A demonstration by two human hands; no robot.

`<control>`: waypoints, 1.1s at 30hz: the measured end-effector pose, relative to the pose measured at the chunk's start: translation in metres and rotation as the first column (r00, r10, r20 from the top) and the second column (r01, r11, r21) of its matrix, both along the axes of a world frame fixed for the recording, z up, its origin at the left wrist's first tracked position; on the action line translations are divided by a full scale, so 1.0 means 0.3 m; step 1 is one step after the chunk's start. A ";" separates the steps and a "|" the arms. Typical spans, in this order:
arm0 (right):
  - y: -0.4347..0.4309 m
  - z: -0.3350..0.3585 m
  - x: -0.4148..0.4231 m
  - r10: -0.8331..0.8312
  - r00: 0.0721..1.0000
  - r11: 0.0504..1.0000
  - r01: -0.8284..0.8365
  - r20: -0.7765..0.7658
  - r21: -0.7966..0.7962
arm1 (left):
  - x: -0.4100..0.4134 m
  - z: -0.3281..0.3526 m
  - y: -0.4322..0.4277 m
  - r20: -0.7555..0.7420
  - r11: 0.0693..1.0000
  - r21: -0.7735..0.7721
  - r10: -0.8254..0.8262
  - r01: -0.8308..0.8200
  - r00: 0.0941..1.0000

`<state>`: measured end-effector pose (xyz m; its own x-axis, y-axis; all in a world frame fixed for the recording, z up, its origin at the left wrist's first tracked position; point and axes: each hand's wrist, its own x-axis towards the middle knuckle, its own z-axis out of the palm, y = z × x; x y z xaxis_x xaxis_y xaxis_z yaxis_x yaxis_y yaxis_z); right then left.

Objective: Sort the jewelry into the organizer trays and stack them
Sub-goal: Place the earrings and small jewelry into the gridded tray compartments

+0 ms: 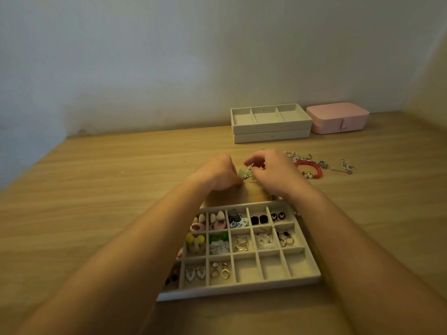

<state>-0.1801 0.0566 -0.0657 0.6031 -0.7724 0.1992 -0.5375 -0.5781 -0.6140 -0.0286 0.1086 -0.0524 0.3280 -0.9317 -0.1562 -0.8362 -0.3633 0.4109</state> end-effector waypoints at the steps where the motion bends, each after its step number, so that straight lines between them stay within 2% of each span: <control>1: 0.004 -0.001 -0.003 0.004 1.000 1.000 -0.004 -0.023 -0.018 | 0.001 0.004 0.006 -0.028 1.000 -0.001 0.000 0.000 1.000; 6: 0.030 -0.008 -0.009 0.037 0.995 0.999 -0.041 -0.093 -0.036 | 0.017 0.012 0.059 -0.110 0.997 -0.077 -0.009 0.001 0.994; 9: 0.052 0.013 -0.009 0.105 0.993 0.994 -0.105 -0.058 0.003 | 0.023 0.028 0.109 -0.249 0.981 -0.193 -0.026 -0.023 0.968; 12: 0.076 0.039 -0.007 0.177 0.984 0.983 -0.178 0.028 0.046 | 0.011 0.068 0.166 -0.420 0.950 -0.303 -0.068 -0.069 0.905; 15: 0.106 0.047 0.005 0.225 0.956 0.964 -0.246 0.190 0.099 | 0.006 0.100 0.204 -0.529 0.913 -0.387 -0.104 -0.131 0.842; 20: 0.117 0.041 0.014 0.126 0.900 0.941 -0.241 0.418 0.236 | 0.003 0.111 0.233 -0.619 0.850 -0.477 -0.146 -0.222 0.772; 26: 0.113 0.062 -0.008 0.032 0.829 0.896 -0.271 0.558 0.352 | 0.020 0.098 0.269 -0.671 0.835 -0.497 -0.195 -0.238 0.715; 33: 0.114 0.072 -0.012 -0.046 0.728 0.797 -0.386 0.684 0.464 | 0.034 0.070 0.308 -0.817 0.910 -0.357 -0.197 -0.208 0.542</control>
<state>-0.1838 0.0907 -0.0442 0.6243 -0.7634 0.1660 0.1793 -0.0668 -0.9815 -0.0185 0.2009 -0.0315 0.2447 -0.9696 -0.0056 -0.0425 -0.0166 0.9990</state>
